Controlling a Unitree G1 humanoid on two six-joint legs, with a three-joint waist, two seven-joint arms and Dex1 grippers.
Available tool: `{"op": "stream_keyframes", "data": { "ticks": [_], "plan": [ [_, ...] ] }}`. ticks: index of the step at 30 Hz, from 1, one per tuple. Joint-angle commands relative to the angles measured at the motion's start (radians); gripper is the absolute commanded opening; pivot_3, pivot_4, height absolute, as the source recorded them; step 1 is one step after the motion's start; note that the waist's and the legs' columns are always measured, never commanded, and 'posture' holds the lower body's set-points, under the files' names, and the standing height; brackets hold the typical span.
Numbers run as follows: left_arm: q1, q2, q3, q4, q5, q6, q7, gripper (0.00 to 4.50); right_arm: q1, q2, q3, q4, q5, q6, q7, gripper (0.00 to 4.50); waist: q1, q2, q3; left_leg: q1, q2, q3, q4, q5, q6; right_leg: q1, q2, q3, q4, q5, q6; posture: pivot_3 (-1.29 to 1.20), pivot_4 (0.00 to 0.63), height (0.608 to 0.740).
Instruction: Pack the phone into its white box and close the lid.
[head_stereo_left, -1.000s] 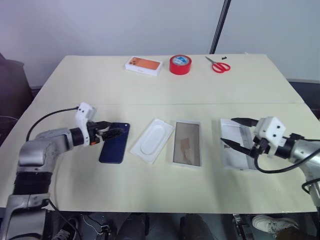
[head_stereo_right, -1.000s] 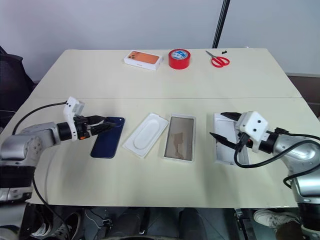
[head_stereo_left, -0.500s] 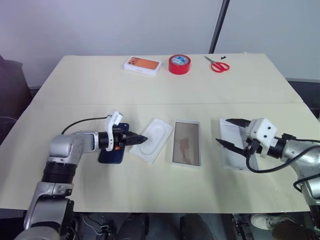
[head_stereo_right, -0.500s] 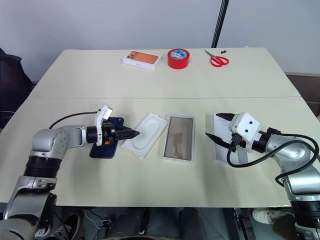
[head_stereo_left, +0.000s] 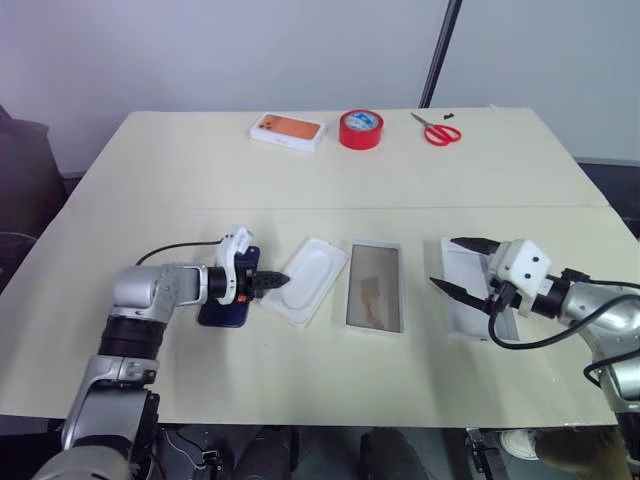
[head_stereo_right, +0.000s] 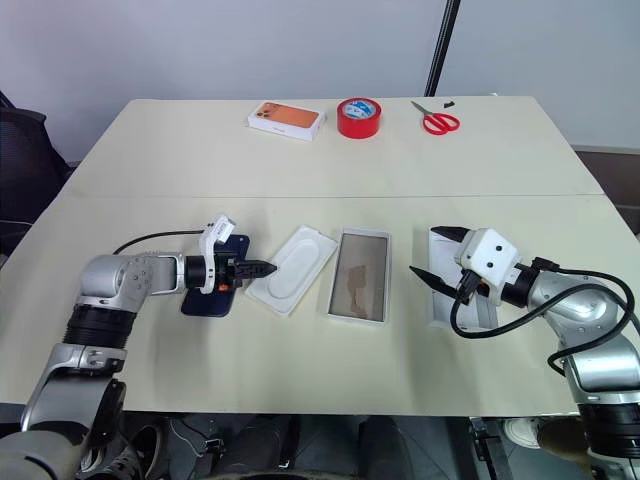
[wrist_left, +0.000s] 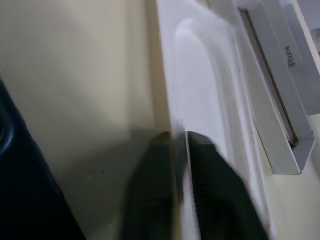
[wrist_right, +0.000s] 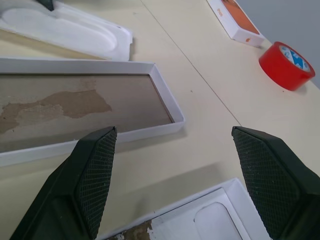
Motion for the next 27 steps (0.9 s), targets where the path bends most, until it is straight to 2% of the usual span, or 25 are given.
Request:
{"op": "stream_keyframes", "data": {
  "ticks": [1, 5, 11, 16, 21, 27],
  "plan": [
    [0.002, -0.015, 0.022, 0.01, -0.014, 0.063, 0.034, 0.03, 0.001, 0.001, -0.012, -0.007, -0.001, -0.024, 0.0, 3.87, 0.0, 0.0, 0.0, 0.0, 0.0, 0.0, 0.0, 0.0, 0.0, 0.0, 0.0, 0.0, 0.0, 0.0, 0.0, 0.0, 0.15, 0.74],
    [0.007, -0.024, 0.047, -0.001, -0.034, 0.101, 0.047, 0.03, 0.001, 0.008, -0.002, -0.008, -0.003, -0.03, 0.002, 3.87, -0.002, 0.0, 0.0, 0.0, 0.0, 0.0, 0.0, 0.0, 0.0, 0.0, 0.0, 0.0, 0.0, 0.0, 0.0, 0.0, 0.15, 0.74],
    [-0.001, -0.052, 0.21, -0.034, -0.112, 0.12, 0.09, 0.03, 0.029, 0.056, 0.067, -0.103, 0.042, 0.028, 0.015, 3.87, -0.002, 0.0, 0.0, 0.0, 0.0, 0.0, 0.0, 0.0, 0.0, -0.001, 0.0, 0.0, 0.0, 0.0, 0.0, 0.0, 0.15, 0.74],
    [0.06, -0.122, 0.314, -0.156, -0.157, -0.005, 0.137, 0.03, 0.025, 0.083, 0.192, -0.181, 0.052, 0.091, 0.059, 3.87, -0.001, -0.001, 0.0, 0.0, 0.001, 0.0, 0.0, 0.0, 0.0, -0.001, 0.0, 0.0, 0.0, 0.0, 0.0, 0.0, 0.15, 0.74],
    [0.089, -0.187, 0.349, -0.222, -0.156, -0.083, 0.24, 0.03, -0.022, 0.062, 0.289, -0.156, 0.028, 0.118, 0.141, 3.87, 0.003, -0.001, 0.001, -0.001, 0.001, 0.0, 0.0, 0.0, 0.0, 0.0, 0.0, 0.0, 0.0, 0.0, 0.0, 0.0, 0.15, 0.74],
    [0.089, -0.254, 0.364, -0.256, -0.2, -0.094, 0.306, 0.03, -0.119, 0.08, 0.407, -0.032, -0.089, 0.069, 0.17, 3.87, 0.001, -0.002, 0.001, -0.001, 0.001, 0.0, 0.0, 0.0, 0.0, -0.001, 0.0, 0.0, 0.0, 0.0, 0.0, 0.0, 0.15, 0.74]
  ]
}}
